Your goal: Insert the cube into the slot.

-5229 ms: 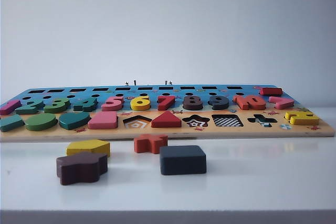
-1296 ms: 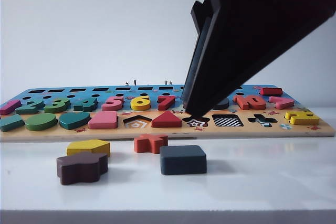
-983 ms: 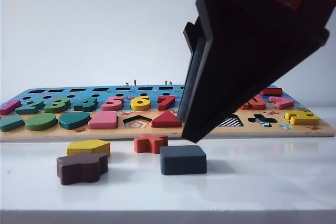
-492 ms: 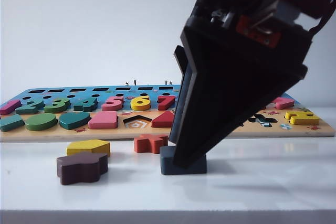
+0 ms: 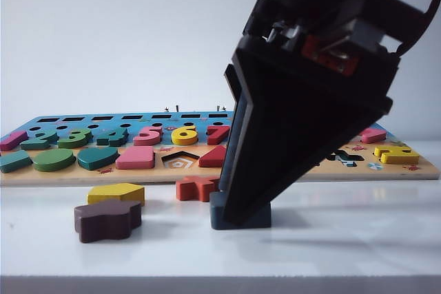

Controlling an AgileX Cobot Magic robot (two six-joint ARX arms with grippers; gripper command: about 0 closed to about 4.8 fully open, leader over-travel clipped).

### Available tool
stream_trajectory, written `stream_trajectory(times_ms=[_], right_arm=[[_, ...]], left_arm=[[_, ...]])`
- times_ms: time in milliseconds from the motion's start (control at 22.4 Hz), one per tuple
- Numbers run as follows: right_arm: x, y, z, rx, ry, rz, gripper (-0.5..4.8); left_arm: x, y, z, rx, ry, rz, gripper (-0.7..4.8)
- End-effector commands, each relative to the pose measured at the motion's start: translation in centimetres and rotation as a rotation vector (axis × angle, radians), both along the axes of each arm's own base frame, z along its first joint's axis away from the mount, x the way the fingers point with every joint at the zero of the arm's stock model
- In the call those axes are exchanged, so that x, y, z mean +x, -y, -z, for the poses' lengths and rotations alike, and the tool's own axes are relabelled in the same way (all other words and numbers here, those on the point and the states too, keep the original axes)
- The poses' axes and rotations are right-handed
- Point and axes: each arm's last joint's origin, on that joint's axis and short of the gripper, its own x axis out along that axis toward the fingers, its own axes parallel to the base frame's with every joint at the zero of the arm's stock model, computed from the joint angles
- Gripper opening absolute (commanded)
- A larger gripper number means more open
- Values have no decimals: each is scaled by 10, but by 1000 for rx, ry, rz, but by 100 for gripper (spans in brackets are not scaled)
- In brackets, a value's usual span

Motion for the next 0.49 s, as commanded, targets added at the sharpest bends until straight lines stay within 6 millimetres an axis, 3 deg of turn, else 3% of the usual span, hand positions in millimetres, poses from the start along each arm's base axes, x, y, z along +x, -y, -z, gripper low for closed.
stream_trajectory(times_ms=[45,492], right_arm=[[1,-1,-1,6,9,-2,282],[1,-1,-1,5,9,-2,279]], left_arm=[[0,1,-1,-8,10,11,17],[0,1,-1,-8,10,10,17]])
